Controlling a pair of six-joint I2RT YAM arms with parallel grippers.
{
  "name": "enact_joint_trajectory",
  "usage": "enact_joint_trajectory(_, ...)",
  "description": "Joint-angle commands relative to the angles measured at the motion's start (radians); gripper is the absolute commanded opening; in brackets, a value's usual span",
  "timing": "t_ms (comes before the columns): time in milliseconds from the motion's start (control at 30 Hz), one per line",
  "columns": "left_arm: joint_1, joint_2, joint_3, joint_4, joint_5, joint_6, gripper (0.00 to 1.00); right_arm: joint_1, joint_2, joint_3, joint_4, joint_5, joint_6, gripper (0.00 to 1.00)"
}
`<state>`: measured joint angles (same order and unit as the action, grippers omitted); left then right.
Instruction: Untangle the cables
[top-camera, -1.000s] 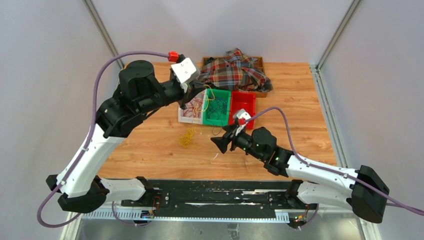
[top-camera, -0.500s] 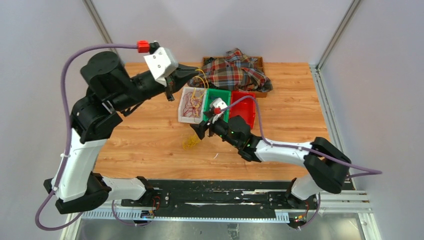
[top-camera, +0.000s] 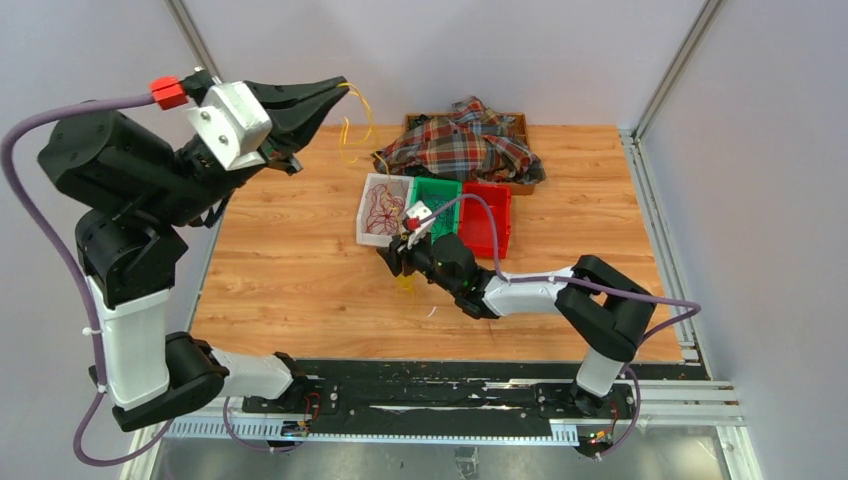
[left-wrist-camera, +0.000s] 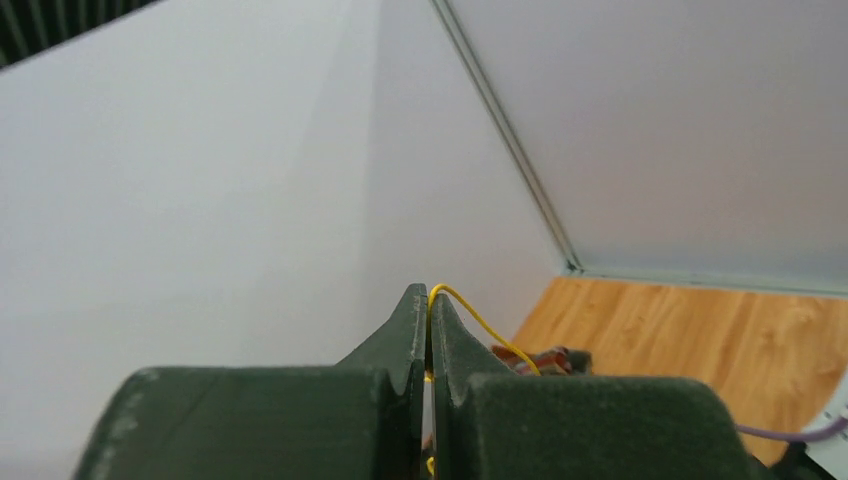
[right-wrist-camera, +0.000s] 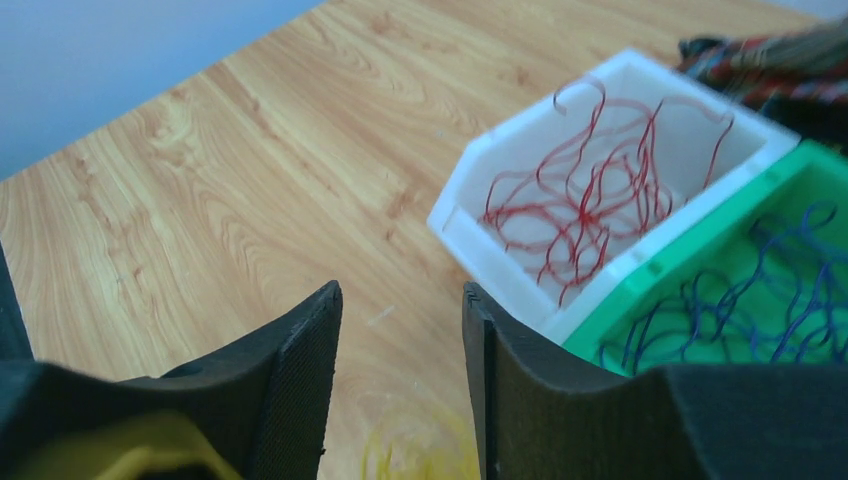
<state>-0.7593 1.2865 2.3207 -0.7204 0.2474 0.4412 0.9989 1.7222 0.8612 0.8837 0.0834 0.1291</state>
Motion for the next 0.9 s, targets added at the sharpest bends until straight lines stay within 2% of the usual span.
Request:
enact_joint_trajectory(0, 0.007, -0.013, 0.038, 0.122, -0.060, 0.110, 0.00, 0.015, 0.032, -0.074, 0.062, 0.011, 0.117, 0.47)
enact_joint_trajectory(533, 0.006, -0.014, 0.073, 0.545, -0.183, 0.341, 0.01, 0.050, 0.139, -0.160, 0.091, 0.031, 0.306, 0.44)
enact_joint_trajectory(700, 0.006, -0.002, 0.076, 0.701, -0.198, 0.485, 0.01, 0.063, 0.147, -0.198, 0.104, 0.048, 0.355, 0.43)
enact_joint_trajectory(867, 0.006, 0.031, 0.151, 0.786, -0.188, 0.628, 0.01, 0.073, 0.154, -0.230, 0.105, 0.078, 0.401, 0.43)
